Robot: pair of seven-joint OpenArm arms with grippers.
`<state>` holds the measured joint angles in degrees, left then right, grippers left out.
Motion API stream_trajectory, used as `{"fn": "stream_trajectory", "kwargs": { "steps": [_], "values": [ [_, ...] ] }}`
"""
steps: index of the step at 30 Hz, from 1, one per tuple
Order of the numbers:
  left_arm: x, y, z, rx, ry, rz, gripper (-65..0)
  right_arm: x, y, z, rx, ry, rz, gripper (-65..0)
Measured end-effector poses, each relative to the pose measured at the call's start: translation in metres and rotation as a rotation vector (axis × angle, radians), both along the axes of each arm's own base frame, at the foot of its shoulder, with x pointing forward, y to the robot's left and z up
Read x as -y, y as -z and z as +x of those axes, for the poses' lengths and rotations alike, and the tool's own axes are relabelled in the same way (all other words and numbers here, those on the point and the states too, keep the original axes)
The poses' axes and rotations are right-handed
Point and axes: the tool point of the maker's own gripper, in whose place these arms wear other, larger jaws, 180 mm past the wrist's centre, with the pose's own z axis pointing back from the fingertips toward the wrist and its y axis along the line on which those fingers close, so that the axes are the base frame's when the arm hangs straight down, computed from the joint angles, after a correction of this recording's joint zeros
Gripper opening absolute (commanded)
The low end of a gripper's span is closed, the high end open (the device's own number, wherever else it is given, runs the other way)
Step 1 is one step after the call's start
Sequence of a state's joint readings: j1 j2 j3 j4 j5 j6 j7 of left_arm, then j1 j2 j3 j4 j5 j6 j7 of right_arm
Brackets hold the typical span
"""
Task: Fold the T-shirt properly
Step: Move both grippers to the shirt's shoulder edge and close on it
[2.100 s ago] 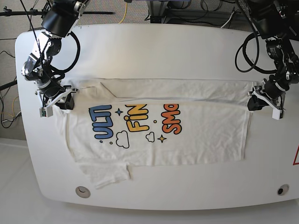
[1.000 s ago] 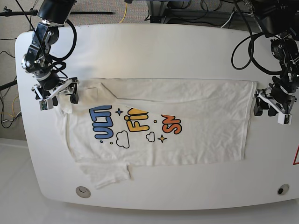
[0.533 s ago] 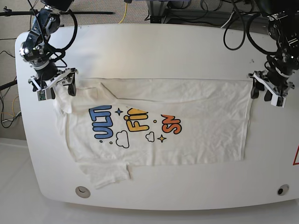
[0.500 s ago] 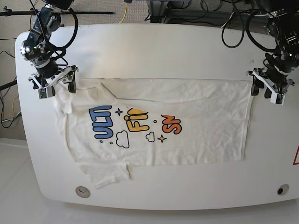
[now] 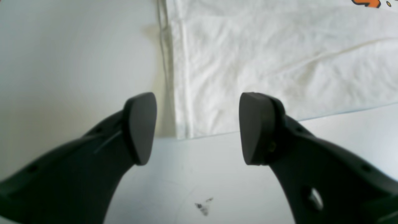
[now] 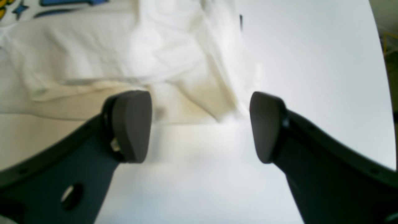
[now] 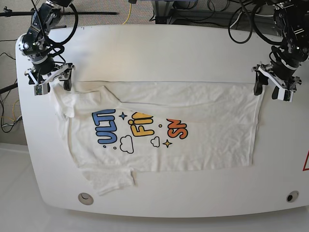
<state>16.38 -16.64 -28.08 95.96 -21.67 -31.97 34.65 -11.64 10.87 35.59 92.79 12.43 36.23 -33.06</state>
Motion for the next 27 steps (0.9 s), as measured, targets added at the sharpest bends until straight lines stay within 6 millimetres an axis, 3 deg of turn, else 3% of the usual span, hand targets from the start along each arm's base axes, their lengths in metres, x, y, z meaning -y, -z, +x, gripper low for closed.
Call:
{"fn": "stream_trajectory", "kwargs": {
  "steps": [15, 20, 24, 27],
  "values": [
    [0.004, 0.012, -0.005, -0.034, 0.008, -0.012, -26.7, -0.023, 0.037, 0.008, -0.024, -0.038, 0.085, -18.0],
    [0.007, 0.009, 0.003, -0.017, 0.022, -0.005, -26.0, -0.015, 0.036, 0.008, -0.022, -0.012, 0.094, -20.1],
    [0.009, 0.010, 0.005, -0.010, 0.027, -0.009, -26.0, -0.008, 0.037, 0.007, -0.023, 0.008, 0.098, -25.8],
    [0.009, 0.014, 0.003, -0.027, 0.032, -0.005, -26.7, -0.008, 0.038, 0.006, -0.026, 0.009, 0.100, -36.8]
  ]
}}
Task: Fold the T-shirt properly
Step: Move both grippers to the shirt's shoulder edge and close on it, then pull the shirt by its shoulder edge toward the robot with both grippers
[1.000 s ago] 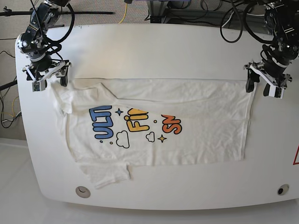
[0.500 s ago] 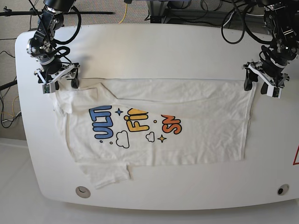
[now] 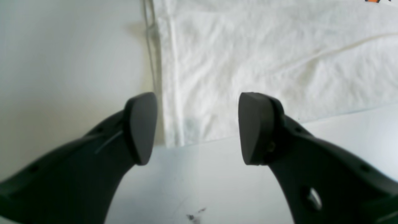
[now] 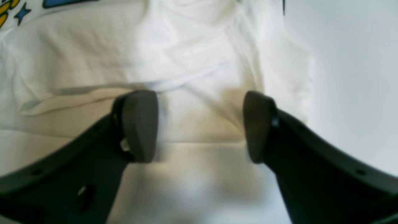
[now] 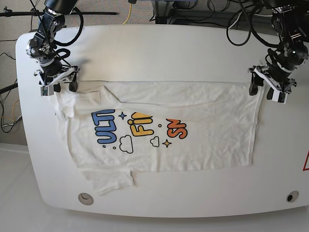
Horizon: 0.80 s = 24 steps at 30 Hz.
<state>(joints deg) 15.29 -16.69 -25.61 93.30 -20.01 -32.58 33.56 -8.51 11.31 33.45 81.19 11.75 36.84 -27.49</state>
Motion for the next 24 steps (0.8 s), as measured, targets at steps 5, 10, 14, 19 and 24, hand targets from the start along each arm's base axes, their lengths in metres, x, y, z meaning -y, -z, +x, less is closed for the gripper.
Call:
{"fn": "stream_trajectory", "kwargs": {
  "steps": [5, 10, 14, 19, 24],
  "values": [
    [-0.008, 0.003, -0.004, -0.022, -0.021, 0.013, -27.0, -0.002, 0.001, 0.000, -0.006, -0.007, -0.002, -50.5],
    [-0.010, 0.008, -0.002, -0.031, -0.030, 0.003, -28.5, -0.002, 0.002, -0.001, -0.013, -0.009, -0.002, -65.0],
    [-0.013, 0.020, -0.005, -0.063, -0.051, -0.021, -29.0, -0.001, 0.002, -0.001, -0.014, -0.007, -0.004, -64.4],
    [-0.017, 0.031, -0.009, -0.099, -0.068, -0.031, -29.0, 0.000, 0.002, -0.001, -0.017, -0.008, -0.011, -65.0],
    [-0.018, 0.032, -0.007, -0.102, -0.070, -0.027, -28.9, -0.003, 0.002, -0.001, -0.010, -0.015, -0.005, -65.0]
  ]
}}
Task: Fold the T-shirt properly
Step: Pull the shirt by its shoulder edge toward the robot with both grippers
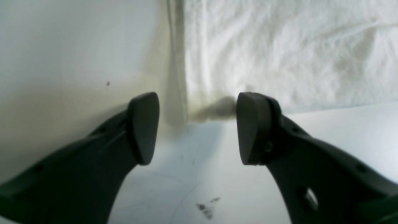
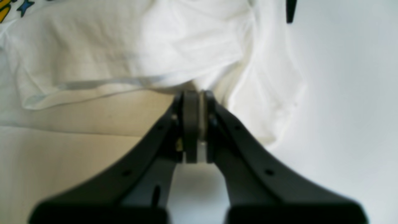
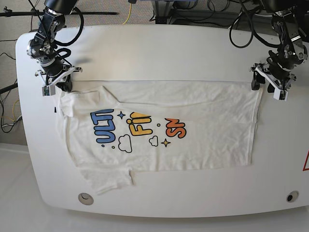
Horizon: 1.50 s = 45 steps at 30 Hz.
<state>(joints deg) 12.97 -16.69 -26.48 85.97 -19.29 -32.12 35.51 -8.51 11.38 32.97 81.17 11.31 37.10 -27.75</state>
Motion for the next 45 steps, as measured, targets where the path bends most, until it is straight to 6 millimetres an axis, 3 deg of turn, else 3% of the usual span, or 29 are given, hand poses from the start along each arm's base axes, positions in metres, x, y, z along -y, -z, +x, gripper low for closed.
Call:
{"fn": "stream_trajectory", "kwargs": {
  "steps": [13, 23, 29, 35, 45],
  "values": [
    [0.004, 0.000, 0.013, 0.002, 0.009, -0.002, -27.9, -0.001, 0.001, 0.001, 0.001, -0.004, 0.002, -65.0],
    [0.006, 0.014, 0.002, -0.041, 0.019, 0.000, -28.3, -0.001, 0.001, 0.001, 0.001, -0.006, 0.003, -65.0],
    [0.007, 0.016, 0.006, -0.037, 0.016, -0.018, -48.3, -0.001, 0.001, 0.001, 0.000, -0.006, 0.001, -65.0],
    [0.012, 0.019, 0.008, -0.032, 0.024, -0.029, -62.9, -0.001, 0.001, 0.001, -0.001, -0.008, -0.001, -65.0],
    [0.022, 0.020, 0.016, -0.025, 0.062, -0.020, -65.0, -0.001, 0.001, 0.001, 0.000, -0.009, -0.002, -65.0]
  ]
}}
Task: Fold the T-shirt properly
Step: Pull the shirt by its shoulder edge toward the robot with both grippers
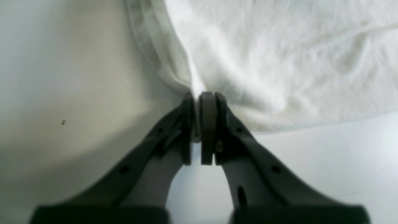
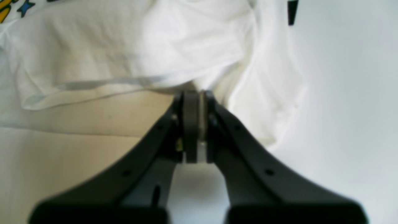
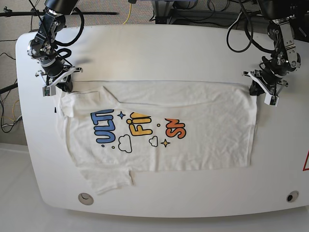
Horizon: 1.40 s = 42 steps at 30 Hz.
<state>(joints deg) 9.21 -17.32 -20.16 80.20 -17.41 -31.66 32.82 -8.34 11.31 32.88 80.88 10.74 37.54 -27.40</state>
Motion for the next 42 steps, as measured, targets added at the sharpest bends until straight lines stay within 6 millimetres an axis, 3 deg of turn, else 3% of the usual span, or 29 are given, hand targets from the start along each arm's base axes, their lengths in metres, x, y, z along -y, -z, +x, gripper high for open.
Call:
{"fn": "stream_trajectory", "kwargs": {
  "steps": [19, 24, 29, 36, 42],
  "values": [
    [-0.013, -0.010, -0.007, 0.002, -0.011, 0.037, -65.0, 0.000, 0.004, -0.011, -0.016, -0.004, -0.003, -64.1],
    [-0.023, -0.017, -0.033, 0.001, -0.013, 0.070, -65.0, -0.004, 0.003, -0.034, -0.044, -0.033, -0.039, -64.2],
    [-0.038, -0.008, -0.070, -0.087, -0.013, 0.135, -65.0, -0.006, 0.003, -0.054, -0.050, -0.042, -0.037, -63.8],
    [-0.038, -0.017, -0.087, -0.099, 0.049, 0.177, -65.0, -0.015, 0.003, -0.086, -0.095, -0.065, -0.058, -63.6],
    [-0.039, -0.011, -0.108, -0.150, 0.064, 0.196, -65.0, -0.020, 0.001, -0.106, -0.119, -0.075, -0.081, -63.4]
  ]
}}
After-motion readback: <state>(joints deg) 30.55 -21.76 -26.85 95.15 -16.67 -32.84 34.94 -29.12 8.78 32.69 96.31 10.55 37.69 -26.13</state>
